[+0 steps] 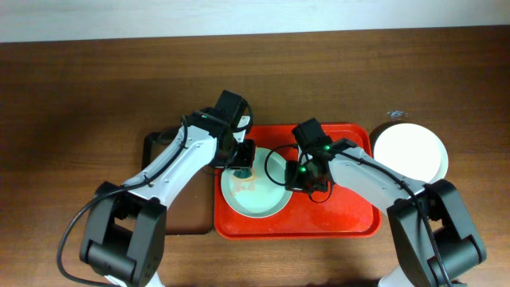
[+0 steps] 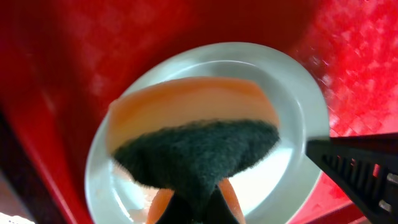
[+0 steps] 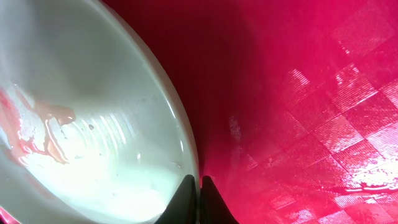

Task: Clean dirty plates on tray and stack at the side
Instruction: 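Scrub the pale-green plate with the sponge in the left gripper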

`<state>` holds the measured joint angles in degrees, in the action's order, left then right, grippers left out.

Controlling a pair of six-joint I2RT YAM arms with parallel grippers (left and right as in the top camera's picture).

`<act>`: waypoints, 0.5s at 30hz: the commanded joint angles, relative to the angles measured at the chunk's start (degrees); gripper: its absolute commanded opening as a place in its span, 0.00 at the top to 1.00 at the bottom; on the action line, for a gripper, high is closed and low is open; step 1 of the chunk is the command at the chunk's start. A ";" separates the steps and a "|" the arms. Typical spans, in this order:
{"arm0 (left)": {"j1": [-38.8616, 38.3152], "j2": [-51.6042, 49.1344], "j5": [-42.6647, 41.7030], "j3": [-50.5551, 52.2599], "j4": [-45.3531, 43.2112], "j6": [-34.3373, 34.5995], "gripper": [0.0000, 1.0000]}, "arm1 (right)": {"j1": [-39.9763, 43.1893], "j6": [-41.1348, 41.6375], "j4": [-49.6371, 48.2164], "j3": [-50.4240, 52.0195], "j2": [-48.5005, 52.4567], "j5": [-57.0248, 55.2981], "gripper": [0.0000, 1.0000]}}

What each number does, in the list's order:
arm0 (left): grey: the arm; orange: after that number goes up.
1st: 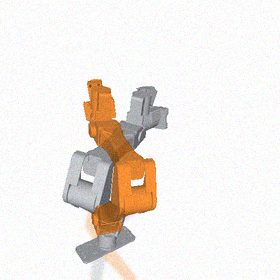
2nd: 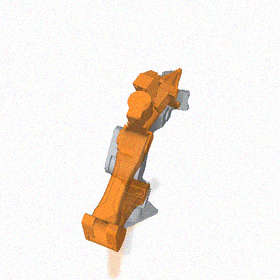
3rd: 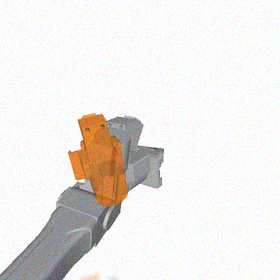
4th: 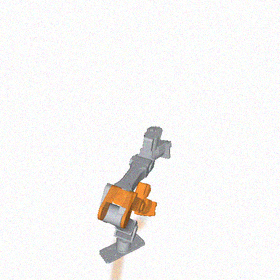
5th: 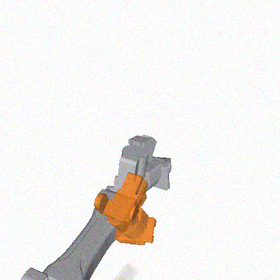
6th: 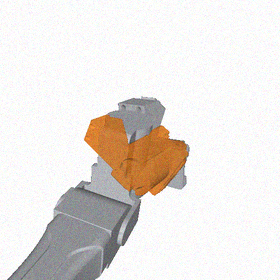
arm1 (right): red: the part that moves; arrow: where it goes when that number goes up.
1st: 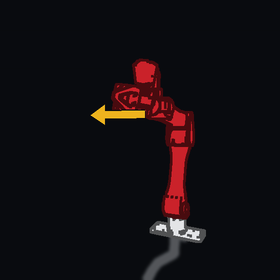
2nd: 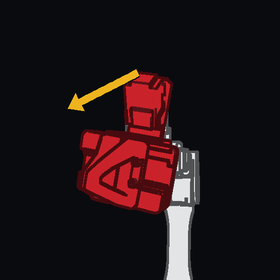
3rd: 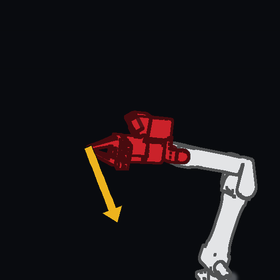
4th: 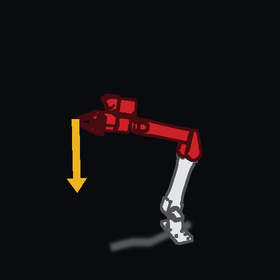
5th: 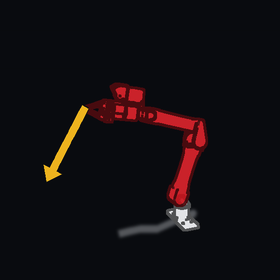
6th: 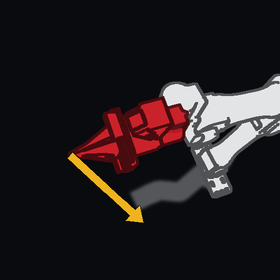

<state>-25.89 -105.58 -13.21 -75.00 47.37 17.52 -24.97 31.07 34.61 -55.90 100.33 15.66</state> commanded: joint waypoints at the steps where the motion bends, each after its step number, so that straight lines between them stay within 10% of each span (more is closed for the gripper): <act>1: 0.02 0.26 4.31 3.02 -0.46 1.36 1.00 | -0.52 -0.61 0.02 0.52 -0.55 -1.33 0.96; 9: 0.02 0.24 4.92 12.44 -6.69 4.15 1.00 | -0.52 -0.61 0.00 0.52 -0.55 -1.33 0.96; 15: 0.02 0.24 -10.08 15.32 -13.62 3.56 1.00 | -0.52 -0.61 0.00 0.52 -0.55 -1.33 0.96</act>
<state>-25.52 -104.88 -12.64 -61.65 35.90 20.88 -24.97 31.03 34.61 -55.90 100.33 15.27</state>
